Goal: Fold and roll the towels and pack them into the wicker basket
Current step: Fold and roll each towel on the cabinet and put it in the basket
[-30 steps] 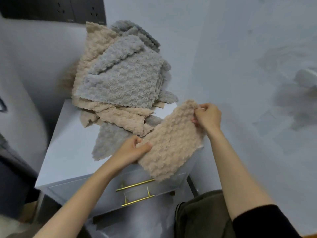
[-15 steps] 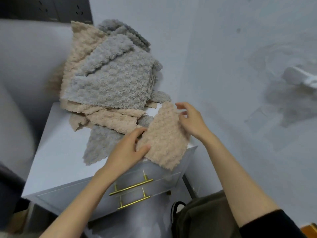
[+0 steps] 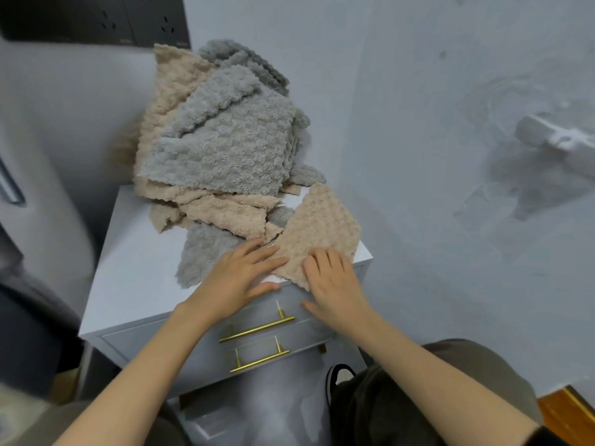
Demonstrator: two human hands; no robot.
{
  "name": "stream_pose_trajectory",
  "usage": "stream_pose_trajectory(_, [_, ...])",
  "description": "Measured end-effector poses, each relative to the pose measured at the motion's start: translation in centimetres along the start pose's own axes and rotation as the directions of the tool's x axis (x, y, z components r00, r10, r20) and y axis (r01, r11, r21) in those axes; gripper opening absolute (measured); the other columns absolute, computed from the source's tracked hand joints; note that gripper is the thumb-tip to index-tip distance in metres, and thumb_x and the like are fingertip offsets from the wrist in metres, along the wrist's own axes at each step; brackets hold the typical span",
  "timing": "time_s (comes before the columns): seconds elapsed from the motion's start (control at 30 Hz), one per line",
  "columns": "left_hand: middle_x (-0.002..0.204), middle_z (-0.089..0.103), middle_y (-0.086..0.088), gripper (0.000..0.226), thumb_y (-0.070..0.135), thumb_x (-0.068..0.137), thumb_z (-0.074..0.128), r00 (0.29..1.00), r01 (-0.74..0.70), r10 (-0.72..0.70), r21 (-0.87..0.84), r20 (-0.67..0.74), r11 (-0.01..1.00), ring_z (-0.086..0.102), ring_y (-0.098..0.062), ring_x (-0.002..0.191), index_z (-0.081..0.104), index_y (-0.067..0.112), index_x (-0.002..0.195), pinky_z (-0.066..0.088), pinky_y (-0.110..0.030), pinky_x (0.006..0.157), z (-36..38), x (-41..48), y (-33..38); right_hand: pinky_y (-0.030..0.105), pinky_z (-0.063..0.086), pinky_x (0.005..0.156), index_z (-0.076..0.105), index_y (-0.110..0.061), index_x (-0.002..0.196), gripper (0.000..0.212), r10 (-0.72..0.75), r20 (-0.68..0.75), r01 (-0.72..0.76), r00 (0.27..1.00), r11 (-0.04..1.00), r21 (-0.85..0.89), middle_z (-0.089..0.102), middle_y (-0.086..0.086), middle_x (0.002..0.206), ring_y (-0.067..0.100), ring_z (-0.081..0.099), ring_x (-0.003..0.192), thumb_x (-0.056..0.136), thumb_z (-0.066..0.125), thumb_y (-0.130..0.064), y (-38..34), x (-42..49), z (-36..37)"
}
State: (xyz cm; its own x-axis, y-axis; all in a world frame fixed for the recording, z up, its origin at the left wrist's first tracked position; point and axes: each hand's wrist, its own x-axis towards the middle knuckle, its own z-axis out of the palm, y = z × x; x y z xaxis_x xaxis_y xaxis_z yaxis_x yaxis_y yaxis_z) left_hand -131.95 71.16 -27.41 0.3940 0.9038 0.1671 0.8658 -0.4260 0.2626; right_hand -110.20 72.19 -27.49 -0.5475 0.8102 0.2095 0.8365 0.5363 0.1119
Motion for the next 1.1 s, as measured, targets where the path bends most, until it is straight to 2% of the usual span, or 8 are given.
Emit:
stream_pose_trajectory(0.17, [0.143, 0.046, 0.007, 0.070, 0.073, 0.083, 0.030, 0.999, -0.014, 0.014, 0.002, -0.039, 1.000, 0.033, -0.020, 0.137, 0.048, 0.033, 0.138, 0.037, -0.046, 0.107, 0.1, 0.0, -0.5, 0.031, 0.047, 0.068, 0.055, -0.010, 0.095, 0.037, -0.064, -0.156, 0.081, 0.986, 0.991, 0.108, 0.059, 0.007, 0.096, 0.025, 0.054, 0.082, 0.064, 0.070, 0.003, 0.8, 0.1, -0.2])
stream_pose_trajectory(0.23, [0.140, 0.049, 0.008, 0.067, 0.071, 0.084, 0.034, 0.996, -0.040, 0.042, 0.034, -0.080, 0.999, 0.037, -0.019, 0.133, 0.052, 0.031, 0.134, 0.039, -0.042, 0.105, 0.3, 0.2, -0.5, 0.031, 0.047, 0.063, 0.058, -0.011, 0.095, 0.027, -0.043, -0.136, 0.071, 0.990, 0.976, 0.207, 0.061, 0.004, 0.093, 0.024, 0.056, 0.081, 0.073, 0.066, 0.001, 1.6, -0.5, -1.0])
stream_pose_trajectory(0.33, [0.137, 0.051, 0.008, 0.057, 0.065, 0.086, 0.040, 0.984, -0.092, 0.101, 0.066, -0.148, 0.994, 0.041, -0.018, 0.127, 0.059, 0.026, 0.122, 0.041, -0.038, 0.100, 0.6, 1.0, 0.2, 0.036, 0.048, 0.073, 0.062, -0.014, 0.103, 0.013, 0.025, -0.065, 0.000, 0.998, 0.932, 0.363, 0.064, 0.002, 0.099, 0.021, 0.055, 0.094, 0.093, 0.053, -0.013, 3.8, -1.2, -2.0])
stream_pose_trajectory(0.47, [0.131, 0.057, 0.009, 0.041, 0.052, 0.091, 0.044, 0.976, -0.127, 0.130, 0.025, -0.174, 0.992, 0.047, -0.014, 0.121, 0.064, 0.022, 0.111, 0.047, -0.040, 0.095, 1.4, 2.3, 1.6, 0.033, 0.039, 0.075, 0.065, -0.017, 0.085, 0.016, 0.118, -0.051, -0.087, 0.992, 0.908, 0.411, 0.062, -0.008, 0.077, 0.015, 0.048, 0.085, 0.094, 0.055, -0.027, 6.3, -1.5, -2.5])
stream_pose_trajectory(0.6, [0.114, 0.065, 0.013, 0.048, 0.058, 0.090, 0.040, 0.975, -0.044, -0.002, -0.202, -0.221, 0.978, 0.052, -0.009, 0.106, 0.069, 0.024, 0.106, 0.043, -0.033, 0.091, 1.5, 3.0, 2.5, 0.030, 0.026, 0.058, 0.038, -0.022, 0.059, 0.041, 0.243, 0.073, -0.239, 0.967, 0.776, 0.583, 0.036, -0.009, 0.052, 0.009, 0.034, 0.056, 0.094, 0.057, -0.030, 7.7, -1.4, -2.6])
stream_pose_trajectory(0.73, [0.072, 0.060, 0.007, 0.054, 0.069, 0.087, 0.035, 0.971, 0.079, -0.152, -0.354, -0.184, 0.932, 0.050, -0.010, 0.077, 0.061, 0.024, 0.072, 0.042, -0.033, 0.084, 1.9, 4.2, 2.6, 0.025, 0.021, 0.054, 0.036, -0.014, 0.065, 0.039, 0.357, 0.215, -0.393, 0.909, 0.561, 0.729, 0.030, -0.003, 0.060, 0.009, 0.027, 0.055, 0.097, 0.052, -0.027, 7.8, -1.1, -2.6])
stream_pose_trajectory(0.83, [0.061, 0.051, 0.007, 0.058, 0.066, 0.089, 0.036, 0.961, 0.115, -0.186, -0.316, -0.203, 0.942, 0.046, -0.009, 0.069, 0.053, 0.017, 0.061, 0.044, -0.038, 0.086, 2.4, 5.1, 2.4, 0.027, 0.020, 0.053, 0.032, -0.015, 0.062, 0.041, 0.437, 0.298, -0.499, 0.849, 0.472, 0.727, 0.029, -0.002, 0.059, 0.011, 0.026, 0.053, 0.096, 0.053, -0.025, 7.6, -0.8, -2.1])
stream_pose_trajectory(1.1, [0.076, 0.050, 0.005, 0.051, 0.056, 0.086, 0.052, 0.901, 0.272, -0.306, -0.147, -0.309, 0.951, 0.045, -0.018, 0.086, 0.057, 0.014, 0.057, 0.034, -0.032, 0.071, 2.3, 6.3, 3.8, 0.028, 0.025, 0.050, 0.036, -0.013, 0.059, 0.042, 0.528, 0.178, -0.527, 0.831, 0.642, 0.556, 0.040, 0.002, 0.060, 0.018, 0.040, 0.060, 0.091, 0.056, -0.030, 7.7, -0.8, -0.6])
